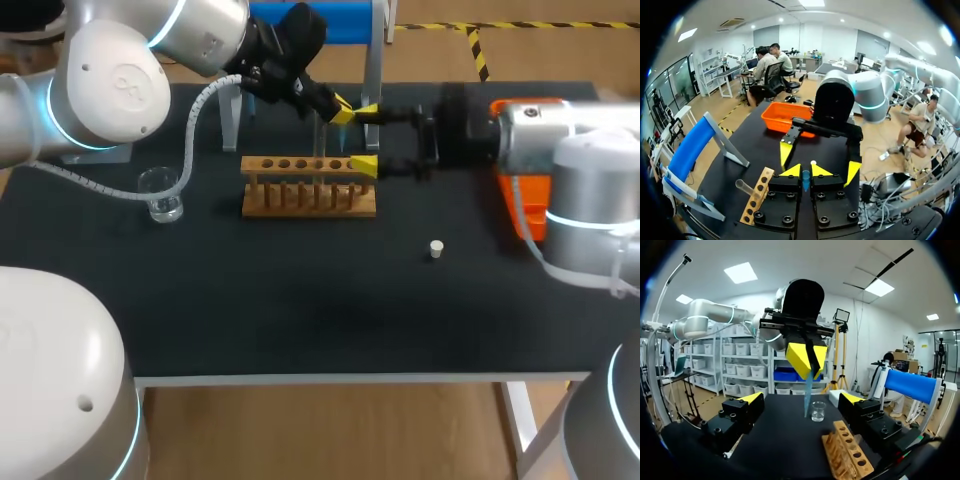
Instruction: Invert the test tube, pick up the pipette, mount the tip to pipette, aspirate from beaker and dispense into the tube, eject the tip, return the pipette, and cap with the stopper.
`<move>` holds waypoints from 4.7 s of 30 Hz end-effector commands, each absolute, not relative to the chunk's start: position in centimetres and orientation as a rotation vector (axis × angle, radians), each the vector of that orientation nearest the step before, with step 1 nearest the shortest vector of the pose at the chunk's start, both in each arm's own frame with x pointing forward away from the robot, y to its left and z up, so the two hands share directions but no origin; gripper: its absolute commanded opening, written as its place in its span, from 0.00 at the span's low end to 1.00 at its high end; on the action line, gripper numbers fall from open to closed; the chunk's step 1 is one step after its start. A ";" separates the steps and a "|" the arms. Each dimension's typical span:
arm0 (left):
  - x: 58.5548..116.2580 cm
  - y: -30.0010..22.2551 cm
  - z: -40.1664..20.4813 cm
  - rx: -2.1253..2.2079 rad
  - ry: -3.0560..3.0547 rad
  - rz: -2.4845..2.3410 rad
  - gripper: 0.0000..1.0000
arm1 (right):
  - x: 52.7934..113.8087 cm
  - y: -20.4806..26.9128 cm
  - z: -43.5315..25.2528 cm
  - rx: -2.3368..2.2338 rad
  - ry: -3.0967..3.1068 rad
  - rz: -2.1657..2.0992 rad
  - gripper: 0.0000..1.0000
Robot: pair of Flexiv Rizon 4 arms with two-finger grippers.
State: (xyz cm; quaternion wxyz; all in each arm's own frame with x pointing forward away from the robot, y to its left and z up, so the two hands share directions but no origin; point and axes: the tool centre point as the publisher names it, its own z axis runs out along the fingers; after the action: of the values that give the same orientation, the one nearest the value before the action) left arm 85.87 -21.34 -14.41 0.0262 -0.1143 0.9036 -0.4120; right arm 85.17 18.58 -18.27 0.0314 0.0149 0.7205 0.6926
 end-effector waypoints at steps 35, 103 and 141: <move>85.9 -21.3 -14.3 -0.355 2.798 -1.266 0.00 | 86.1 20.7 -17.8 -0.051 2.305 2.255 0.43; 85.9 -21.3 -14.3 -0.355 2.798 -1.266 1.00 | 80.1 0.4 -22.3 -0.010 2.284 2.281 0.00; 90.4 -8.4 -16.2 -1.000 2.478 -0.994 1.00 | 79.8 0.3 -22.5 -0.002 2.267 2.281 0.00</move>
State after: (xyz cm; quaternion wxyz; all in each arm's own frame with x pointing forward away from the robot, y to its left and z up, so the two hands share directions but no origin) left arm 91.31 -10.13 -17.02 0.1063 -0.3136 0.8715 -0.3616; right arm 79.93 0.28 -22.53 -0.0382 -0.0009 0.7039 0.7093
